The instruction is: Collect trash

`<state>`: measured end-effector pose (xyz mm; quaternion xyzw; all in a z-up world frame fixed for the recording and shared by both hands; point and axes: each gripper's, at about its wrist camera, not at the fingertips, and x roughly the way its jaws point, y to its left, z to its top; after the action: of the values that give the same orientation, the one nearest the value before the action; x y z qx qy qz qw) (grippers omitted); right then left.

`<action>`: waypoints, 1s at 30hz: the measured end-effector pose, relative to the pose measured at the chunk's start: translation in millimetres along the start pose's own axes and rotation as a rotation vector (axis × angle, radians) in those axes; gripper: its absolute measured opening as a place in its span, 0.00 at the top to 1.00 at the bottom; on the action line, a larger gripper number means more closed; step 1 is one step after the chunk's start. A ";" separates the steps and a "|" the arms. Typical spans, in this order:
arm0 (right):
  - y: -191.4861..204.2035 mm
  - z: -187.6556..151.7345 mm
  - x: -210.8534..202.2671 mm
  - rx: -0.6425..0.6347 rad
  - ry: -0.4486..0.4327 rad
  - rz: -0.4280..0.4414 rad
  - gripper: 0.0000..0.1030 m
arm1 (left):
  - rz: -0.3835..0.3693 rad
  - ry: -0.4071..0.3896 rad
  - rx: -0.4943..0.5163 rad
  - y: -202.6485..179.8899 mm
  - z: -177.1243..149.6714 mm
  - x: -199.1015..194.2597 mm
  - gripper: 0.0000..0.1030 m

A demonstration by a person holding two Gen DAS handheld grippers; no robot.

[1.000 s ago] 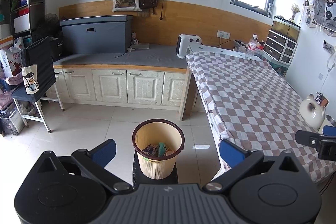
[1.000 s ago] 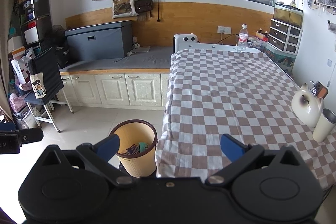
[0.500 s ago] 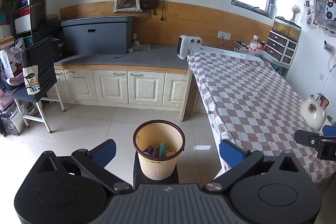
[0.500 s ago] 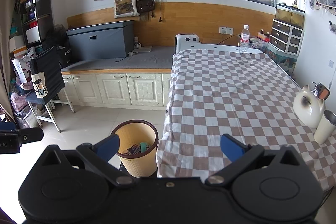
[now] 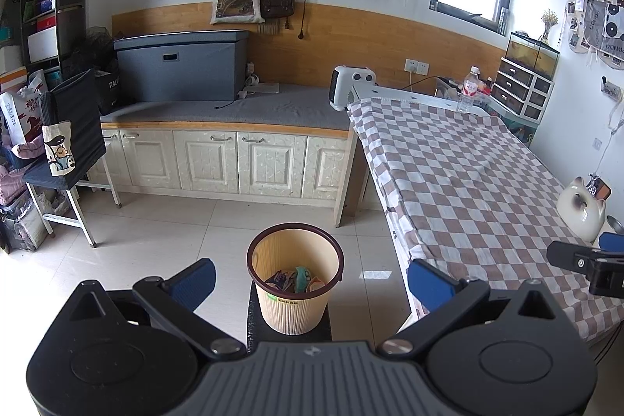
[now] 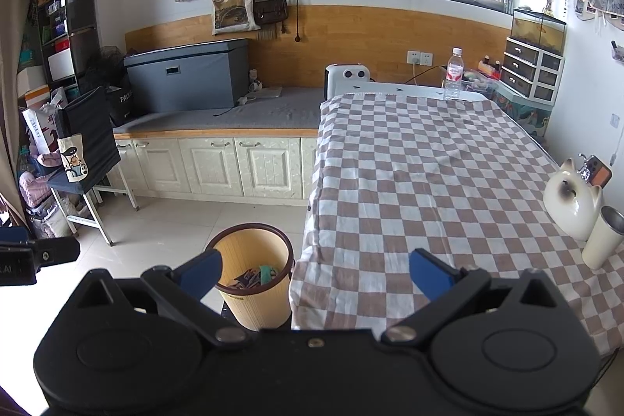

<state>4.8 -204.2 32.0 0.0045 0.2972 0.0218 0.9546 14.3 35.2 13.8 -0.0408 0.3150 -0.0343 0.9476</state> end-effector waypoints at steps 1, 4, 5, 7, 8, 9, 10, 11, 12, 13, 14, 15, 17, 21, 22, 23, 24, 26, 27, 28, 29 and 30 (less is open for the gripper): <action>-0.4 -0.4 0.4 -0.001 0.000 0.000 0.00 | 0.000 0.000 0.000 0.1 0.2 0.2 0.00; -0.7 0.4 0.6 -0.001 0.002 0.003 0.00 | -0.001 0.000 0.001 0.6 0.4 0.3 0.00; -0.6 1.8 0.5 -0.002 0.002 0.005 0.00 | 0.000 0.000 0.001 0.6 0.2 0.2 0.00; 0.0 2.0 0.5 -0.002 0.002 0.004 0.00 | -0.001 0.000 0.001 0.8 0.4 0.4 0.00; -0.1 1.5 0.6 -0.002 0.001 0.004 0.00 | 0.000 -0.001 0.001 0.9 0.4 0.4 0.00; -0.1 1.4 0.7 -0.003 0.001 0.004 0.00 | -0.001 0.000 0.001 1.1 0.6 0.6 0.00; 0.5 2.2 0.4 -0.004 0.002 0.005 0.00 | -0.001 0.000 0.001 1.2 0.6 0.6 0.00; 0.7 2.6 0.3 -0.004 0.002 0.006 0.00 | 0.000 0.000 -0.001 2.8 0.9 0.2 0.00; 1.2 3.7 0.3 -0.004 0.002 0.007 0.00 | 0.000 0.000 0.000 3.0 1.0 0.2 0.00; 1.1 4.5 0.7 -0.004 0.002 0.007 0.00 | 0.000 0.000 0.000 3.1 1.0 0.3 0.00; 1.1 4.4 0.8 -0.004 0.002 0.007 0.00 | 0.000 0.001 0.000 3.1 0.9 0.2 0.00; 1.1 4.4 0.8 -0.005 0.002 0.007 0.00 | 0.000 0.001 0.000 3.0 1.0 0.3 0.00; 1.1 4.3 0.9 -0.005 0.002 0.007 0.00 | 0.000 0.000 0.000 2.9 1.0 0.3 0.00; 1.5 4.2 0.7 -0.005 0.002 0.006 0.00 | -0.001 0.001 0.000 2.8 1.0 0.4 0.00; 2.0 4.8 0.6 -0.005 0.003 0.006 0.00 | -0.002 0.001 0.001 2.9 0.5 0.1 0.00; 1.4 4.0 0.7 -0.004 0.003 0.006 0.00 | -0.001 0.000 0.000 2.5 0.9 0.4 0.00; 2.1 4.8 0.4 -0.004 0.003 0.005 0.00 | -0.002 0.000 0.001 3.8 1.1 0.2 0.00; 1.6 6.3 1.5 -0.005 0.003 0.006 0.00 | -0.003 0.001 0.002 6.8 1.9 -0.5 0.00; 2.3 7.2 1.5 -0.004 0.004 0.006 0.00 | -0.003 0.000 0.002 6.5 1.8 -0.5 0.00; 1.8 6.7 1.3 -0.004 0.003 0.006 0.00 | -0.003 0.001 0.002 6.3 1.8 -0.5 0.00; 1.2 6.2 1.5 -0.005 0.003 0.006 0.00 | -0.003 0.001 0.002 6.2 1.7 -0.5 0.00; 1.1 6.2 1.5 -0.005 0.003 0.006 0.00 | -0.002 0.000 0.002 5.7 1.7 -0.5 0.00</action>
<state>9.5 -203.0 36.3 0.0030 0.2985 0.0256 0.9541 15.2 41.0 14.8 -0.0404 0.3151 -0.0357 0.9475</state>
